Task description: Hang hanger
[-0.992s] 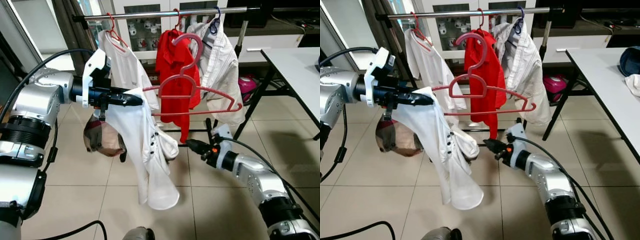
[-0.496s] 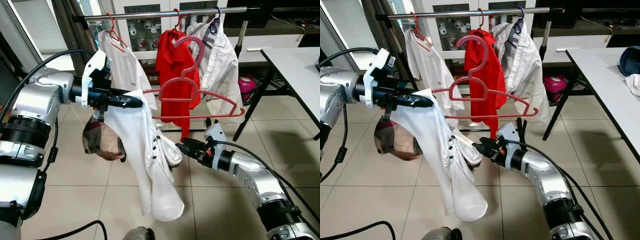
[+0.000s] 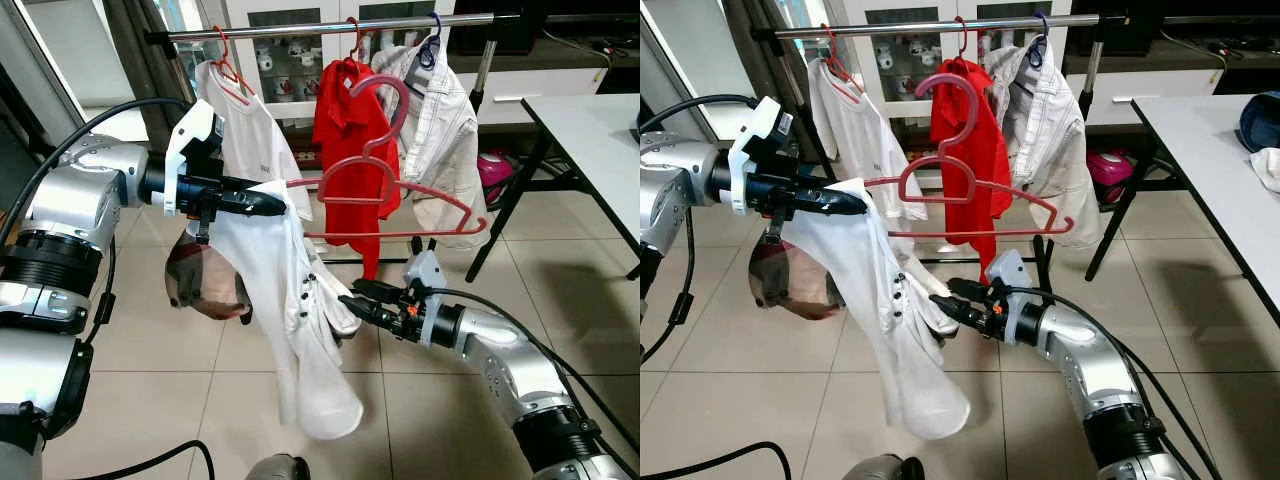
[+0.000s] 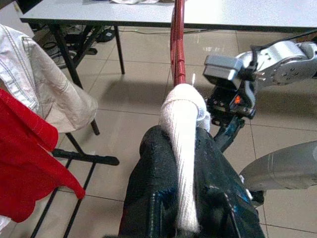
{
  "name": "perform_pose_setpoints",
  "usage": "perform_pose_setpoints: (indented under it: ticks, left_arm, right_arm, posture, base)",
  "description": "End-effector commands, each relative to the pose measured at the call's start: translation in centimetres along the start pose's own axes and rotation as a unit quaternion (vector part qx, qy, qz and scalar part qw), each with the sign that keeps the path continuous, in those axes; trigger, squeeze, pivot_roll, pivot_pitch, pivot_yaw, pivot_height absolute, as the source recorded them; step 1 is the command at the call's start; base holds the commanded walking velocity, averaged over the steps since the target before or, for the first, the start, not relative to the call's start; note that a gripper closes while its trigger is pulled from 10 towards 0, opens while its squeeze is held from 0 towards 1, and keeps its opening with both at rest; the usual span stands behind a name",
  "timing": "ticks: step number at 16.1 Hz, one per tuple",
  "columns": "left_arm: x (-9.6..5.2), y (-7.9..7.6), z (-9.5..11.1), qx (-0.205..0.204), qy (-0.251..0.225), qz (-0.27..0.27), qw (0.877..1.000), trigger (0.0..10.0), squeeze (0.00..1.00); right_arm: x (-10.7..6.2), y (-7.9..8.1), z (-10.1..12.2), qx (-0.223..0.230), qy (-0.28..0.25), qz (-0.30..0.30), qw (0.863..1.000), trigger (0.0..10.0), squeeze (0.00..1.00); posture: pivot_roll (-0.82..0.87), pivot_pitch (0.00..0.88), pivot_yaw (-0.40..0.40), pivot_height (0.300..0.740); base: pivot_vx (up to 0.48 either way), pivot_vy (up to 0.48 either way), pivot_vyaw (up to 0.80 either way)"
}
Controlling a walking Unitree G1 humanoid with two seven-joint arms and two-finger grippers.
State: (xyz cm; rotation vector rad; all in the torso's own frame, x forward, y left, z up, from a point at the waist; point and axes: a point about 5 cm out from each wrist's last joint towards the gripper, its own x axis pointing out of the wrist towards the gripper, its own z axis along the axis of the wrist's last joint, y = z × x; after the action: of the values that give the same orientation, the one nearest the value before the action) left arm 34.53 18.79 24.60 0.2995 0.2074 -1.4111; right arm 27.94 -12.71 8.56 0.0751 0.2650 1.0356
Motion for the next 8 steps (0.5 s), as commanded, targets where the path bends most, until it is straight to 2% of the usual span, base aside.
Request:
perform_pose_setpoints:
  ticks: [1, 5, 8]
  left_arm:
    - [-0.4, 0.1, 1.0, 0.025, -0.005, 0.007, 1.000, 0.0, 0.00]
    - [0.0, 0.1, 1.4, 0.028, -0.009, 0.004, 1.000, 0.0, 0.00]
    - [0.0, 0.0, 1.5, 0.029, -0.011, 0.003, 1.000, 0.0, 0.00]
  right_arm:
    - [0.0, 0.4, 0.3, -0.003, -0.008, 0.012, 1.000, 10.0, 0.00]
    - [1.0, 0.8, 0.2, -0.005, -0.002, 0.002, 1.000, 10.0, 0.00]
    - [1.6, -0.5, -0.2, -0.027, 0.023, -0.082, 0.996, 10.0, 0.00]
  posture:
    - [0.03, 0.000, 0.149, 0.740]
    - [0.03, 0.000, 0.150, 0.740]
    - [0.03, 0.000, 0.150, 0.740]
  base:
    - [0.000, 0.000, 0.00]
    - [0.000, 0.000, 0.00]
    - [0.000, 0.000, 0.00]
